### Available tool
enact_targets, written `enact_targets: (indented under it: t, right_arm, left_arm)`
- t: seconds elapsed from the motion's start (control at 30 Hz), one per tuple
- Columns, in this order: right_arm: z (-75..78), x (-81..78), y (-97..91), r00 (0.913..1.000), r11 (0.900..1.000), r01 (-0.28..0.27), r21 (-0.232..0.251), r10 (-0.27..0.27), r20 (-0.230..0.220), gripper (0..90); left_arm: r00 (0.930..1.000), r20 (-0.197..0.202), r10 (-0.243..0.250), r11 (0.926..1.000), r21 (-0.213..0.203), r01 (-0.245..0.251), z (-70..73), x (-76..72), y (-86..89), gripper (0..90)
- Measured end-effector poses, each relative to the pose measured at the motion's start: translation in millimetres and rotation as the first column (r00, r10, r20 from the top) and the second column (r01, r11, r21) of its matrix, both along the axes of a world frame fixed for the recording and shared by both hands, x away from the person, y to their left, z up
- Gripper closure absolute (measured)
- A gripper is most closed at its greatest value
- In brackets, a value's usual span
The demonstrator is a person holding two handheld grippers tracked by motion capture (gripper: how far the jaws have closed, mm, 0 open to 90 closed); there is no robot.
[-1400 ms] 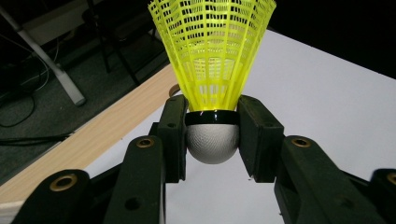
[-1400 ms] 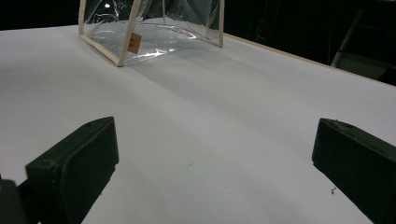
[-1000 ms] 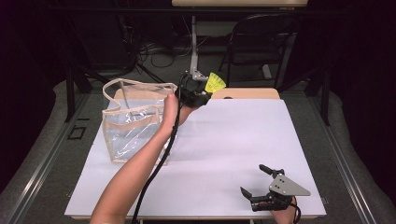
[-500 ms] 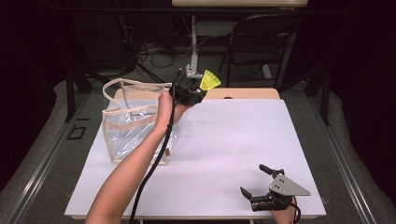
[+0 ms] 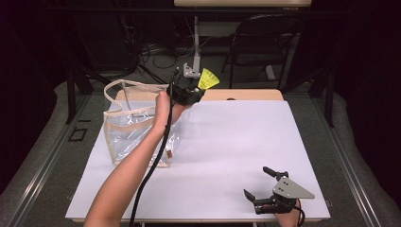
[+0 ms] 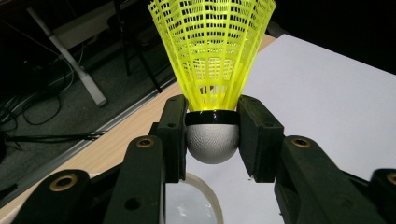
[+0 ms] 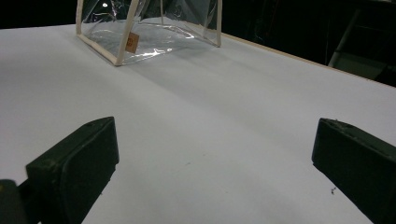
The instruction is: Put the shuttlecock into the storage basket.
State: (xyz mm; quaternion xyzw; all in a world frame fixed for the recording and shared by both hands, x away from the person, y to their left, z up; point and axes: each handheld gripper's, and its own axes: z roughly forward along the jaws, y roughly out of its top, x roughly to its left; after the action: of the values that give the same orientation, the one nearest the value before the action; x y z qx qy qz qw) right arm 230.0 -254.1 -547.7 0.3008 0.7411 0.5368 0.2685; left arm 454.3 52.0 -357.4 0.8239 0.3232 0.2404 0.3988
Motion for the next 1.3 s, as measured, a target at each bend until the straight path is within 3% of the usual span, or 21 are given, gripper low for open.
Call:
enact_targets:
  t: [1.3]
  right_arm:
    - [-0.9,1.0,0.7,1.0000,1.0000,0.000,-0.004,0.000,0.000,0.2]
  left_arm:
    - [0.9977,0.039,0.054,0.9981,-0.030,-0.053,19.2,-6.3,41.7,64.7]
